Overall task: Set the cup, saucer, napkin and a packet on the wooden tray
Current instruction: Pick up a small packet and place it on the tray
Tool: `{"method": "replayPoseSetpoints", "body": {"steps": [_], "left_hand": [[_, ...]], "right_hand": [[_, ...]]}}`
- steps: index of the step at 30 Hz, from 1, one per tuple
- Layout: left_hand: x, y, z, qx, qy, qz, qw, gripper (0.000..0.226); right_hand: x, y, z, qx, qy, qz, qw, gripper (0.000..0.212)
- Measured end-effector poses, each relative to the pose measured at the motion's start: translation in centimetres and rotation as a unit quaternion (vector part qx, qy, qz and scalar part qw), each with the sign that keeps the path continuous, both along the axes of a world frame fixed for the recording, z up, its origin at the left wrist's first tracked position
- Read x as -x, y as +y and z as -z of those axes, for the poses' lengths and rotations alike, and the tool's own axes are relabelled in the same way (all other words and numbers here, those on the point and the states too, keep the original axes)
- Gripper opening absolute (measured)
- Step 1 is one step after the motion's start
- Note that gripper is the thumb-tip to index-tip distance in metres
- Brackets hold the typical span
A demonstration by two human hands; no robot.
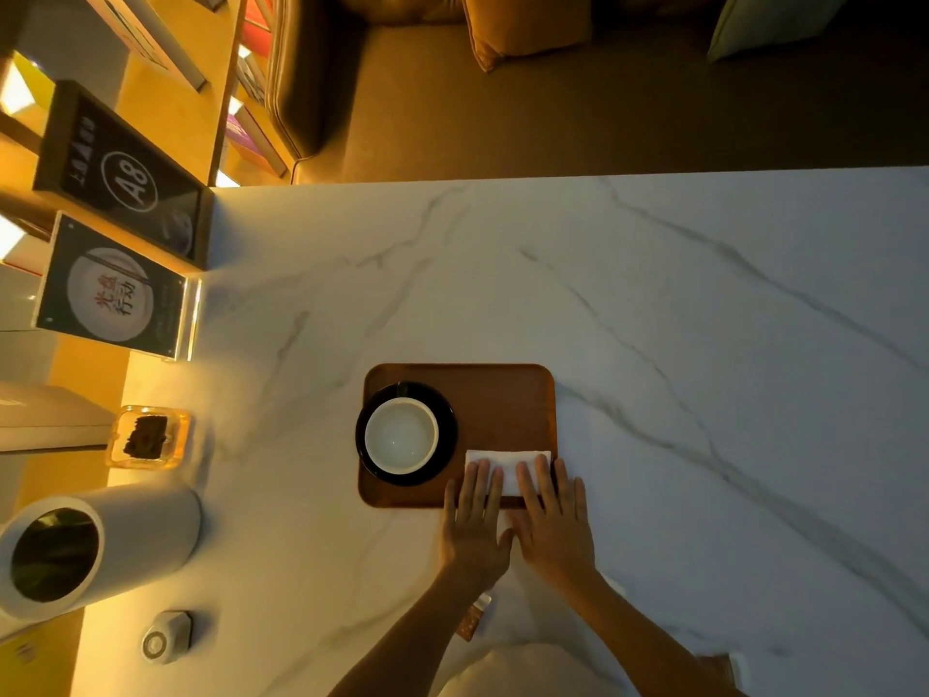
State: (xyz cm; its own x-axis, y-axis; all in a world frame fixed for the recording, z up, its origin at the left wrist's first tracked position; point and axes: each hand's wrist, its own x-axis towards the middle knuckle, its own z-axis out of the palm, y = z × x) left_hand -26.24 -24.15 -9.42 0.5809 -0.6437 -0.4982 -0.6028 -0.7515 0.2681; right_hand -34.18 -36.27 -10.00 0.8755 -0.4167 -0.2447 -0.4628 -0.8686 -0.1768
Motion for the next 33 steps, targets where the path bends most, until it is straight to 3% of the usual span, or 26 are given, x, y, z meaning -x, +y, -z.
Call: {"method": "replayPoseSetpoints", "body": {"steps": [6,11,14,17,20,26,29,33], "left_hand": [[-0.6,-0.2,-0.4,-0.029,0.012,0.025,0.999,0.101],[-1.5,0.5,-4.0,0.004,-0.010,0.010,1.000,0.073],[-1.1,3.7,-5.2,0.042,-0.035,-0.083,0.995,0.062],[-0.2,7.4,-5.3,0.049,0.006,-0.186,0.981,0.045],[1.3,10.2,-4.6,0.037,0.079,-0.239,0.967,0.029],[4.0,11.6,-3.3,0.043,0.202,-0.282,0.937,0.021],[4.7,11.7,-3.0,0.055,0.250,-0.305,0.917,0.015],[4.8,11.5,-2.9,0.068,0.337,-0.371,0.863,0.009]], "right_hand": [[-0.4,-0.1,-1.0,-0.022,0.026,-0.007,0.999,0.067],[-0.8,-0.4,-3.0,-0.055,0.001,0.050,0.997,0.052],[0.7,0.7,-4.4,-0.113,-0.078,0.134,0.981,0.039],[3.1,3.1,-5.7,-0.200,-0.090,0.263,0.940,0.022],[4.9,6.1,-5.8,-0.279,-0.005,0.341,0.897,0.014],[6.4,12.1,-4.0,-0.358,0.111,0.459,0.806,0.032],[6.1,13.5,-3.7,-0.399,0.107,0.486,0.770,0.025],[6.3,13.8,-3.9,-0.443,0.058,0.511,0.735,0.002]]}}
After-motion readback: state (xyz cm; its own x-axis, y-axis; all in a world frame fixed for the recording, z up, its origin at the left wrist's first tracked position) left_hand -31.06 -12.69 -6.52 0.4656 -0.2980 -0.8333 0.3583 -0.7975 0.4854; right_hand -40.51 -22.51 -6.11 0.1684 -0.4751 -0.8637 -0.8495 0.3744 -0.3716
